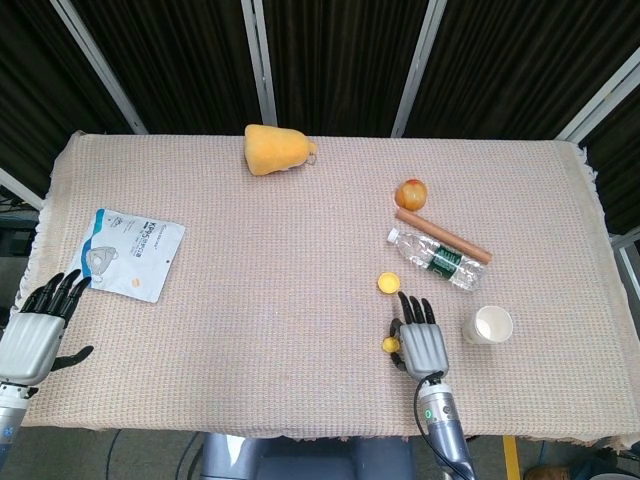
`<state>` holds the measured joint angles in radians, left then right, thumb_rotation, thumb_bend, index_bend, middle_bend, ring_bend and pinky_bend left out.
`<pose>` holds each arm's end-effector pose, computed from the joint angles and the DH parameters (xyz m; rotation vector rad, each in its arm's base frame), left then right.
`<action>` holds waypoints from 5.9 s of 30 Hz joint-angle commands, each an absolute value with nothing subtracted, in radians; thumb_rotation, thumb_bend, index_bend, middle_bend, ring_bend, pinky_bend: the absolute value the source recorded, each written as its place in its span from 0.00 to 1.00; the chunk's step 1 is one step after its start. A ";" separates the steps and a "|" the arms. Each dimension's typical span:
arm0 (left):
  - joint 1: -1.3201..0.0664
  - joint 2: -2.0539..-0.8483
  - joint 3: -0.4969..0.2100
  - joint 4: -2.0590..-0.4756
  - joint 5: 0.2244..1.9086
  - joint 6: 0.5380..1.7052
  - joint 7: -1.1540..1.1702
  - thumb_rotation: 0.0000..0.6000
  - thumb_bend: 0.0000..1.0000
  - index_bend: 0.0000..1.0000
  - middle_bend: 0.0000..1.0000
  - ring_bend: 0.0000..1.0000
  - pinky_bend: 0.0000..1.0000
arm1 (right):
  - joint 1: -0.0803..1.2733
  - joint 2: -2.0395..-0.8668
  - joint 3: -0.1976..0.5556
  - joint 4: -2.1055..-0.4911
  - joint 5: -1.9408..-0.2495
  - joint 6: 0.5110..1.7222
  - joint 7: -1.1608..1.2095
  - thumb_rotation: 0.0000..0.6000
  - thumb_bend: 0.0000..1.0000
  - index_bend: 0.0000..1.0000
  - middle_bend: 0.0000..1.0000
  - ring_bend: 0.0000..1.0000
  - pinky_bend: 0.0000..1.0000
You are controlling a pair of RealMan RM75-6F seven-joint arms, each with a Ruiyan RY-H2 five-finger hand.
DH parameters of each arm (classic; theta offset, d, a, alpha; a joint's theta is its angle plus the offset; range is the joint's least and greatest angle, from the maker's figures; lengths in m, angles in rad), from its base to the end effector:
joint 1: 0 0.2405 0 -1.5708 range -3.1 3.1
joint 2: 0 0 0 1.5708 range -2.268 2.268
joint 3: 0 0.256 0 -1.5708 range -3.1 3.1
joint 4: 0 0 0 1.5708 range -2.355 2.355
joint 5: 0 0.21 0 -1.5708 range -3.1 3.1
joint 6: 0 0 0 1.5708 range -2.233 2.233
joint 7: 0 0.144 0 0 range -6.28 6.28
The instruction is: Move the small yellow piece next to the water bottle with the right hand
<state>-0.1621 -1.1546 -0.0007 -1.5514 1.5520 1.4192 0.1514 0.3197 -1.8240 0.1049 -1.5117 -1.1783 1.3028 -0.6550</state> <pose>-0.3069 0.1946 0.1351 -1.5884 -0.7663 -0.7842 -0.1947 -0.2258 -0.0630 1.5688 -1.0431 0.7773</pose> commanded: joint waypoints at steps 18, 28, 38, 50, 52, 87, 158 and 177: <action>-0.161 -1.155 0.000 -1.552 1.555 1.422 0.153 1.00 0.00 0.00 0.00 0.00 0.16 | 0.384 -1.794 0.182 -1.577 -1.205 1.296 -0.669 1.00 0.21 0.51 0.00 0.00 0.00; -0.163 -1.154 0.006 -1.552 1.563 1.416 0.138 1.00 0.00 0.00 0.00 0.00 0.16 | 0.470 -1.836 0.254 -1.523 -1.155 1.237 -0.689 1.00 0.21 0.51 0.00 0.00 0.00; -0.162 -1.153 0.009 -1.546 1.562 1.415 0.119 1.00 0.00 0.00 0.00 0.00 0.16 | 0.562 -1.881 0.305 -1.410 -1.112 1.165 -0.666 1.00 0.21 0.51 0.00 0.00 0.00; -0.164 -1.147 0.017 -1.552 1.575 1.411 0.118 1.00 0.00 0.00 0.00 0.00 0.16 | 0.617 -1.868 0.311 -1.329 -1.103 1.121 -0.624 1.00 0.21 0.51 0.00 0.00 0.00; -0.164 -1.148 0.017 -1.551 1.577 1.412 0.117 1.00 0.00 0.00 0.00 0.00 0.16 | 0.619 -1.865 0.310 -1.317 -1.100 1.117 -0.614 1.00 0.21 0.51 0.00 0.00 0.00; -0.176 -1.141 0.020 -1.566 1.574 1.390 0.114 1.00 0.00 0.00 0.00 0.00 0.16 | 0.667 -1.861 0.295 -1.154 -1.048 1.057 -0.485 1.00 0.21 0.51 0.00 0.00 0.00; -0.187 -1.135 0.023 -1.579 1.573 1.372 0.107 1.00 0.00 0.00 0.00 0.00 0.16 | 0.709 -1.801 0.293 -1.060 -1.029 1.007 -0.428 1.00 0.21 0.51 0.00 0.00 0.00; -0.189 -1.132 0.024 -1.583 1.571 1.368 0.098 1.00 0.00 0.00 0.00 0.00 0.16 | 0.709 -1.815 0.284 -0.991 -1.034 0.982 -0.388 1.00 0.21 0.51 0.00 0.00 0.00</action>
<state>-0.1893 -1.1322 0.0240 -1.5832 1.5710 1.3675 0.0984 0.7101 -1.8157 0.2846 -0.9907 -1.0339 0.9823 -0.3878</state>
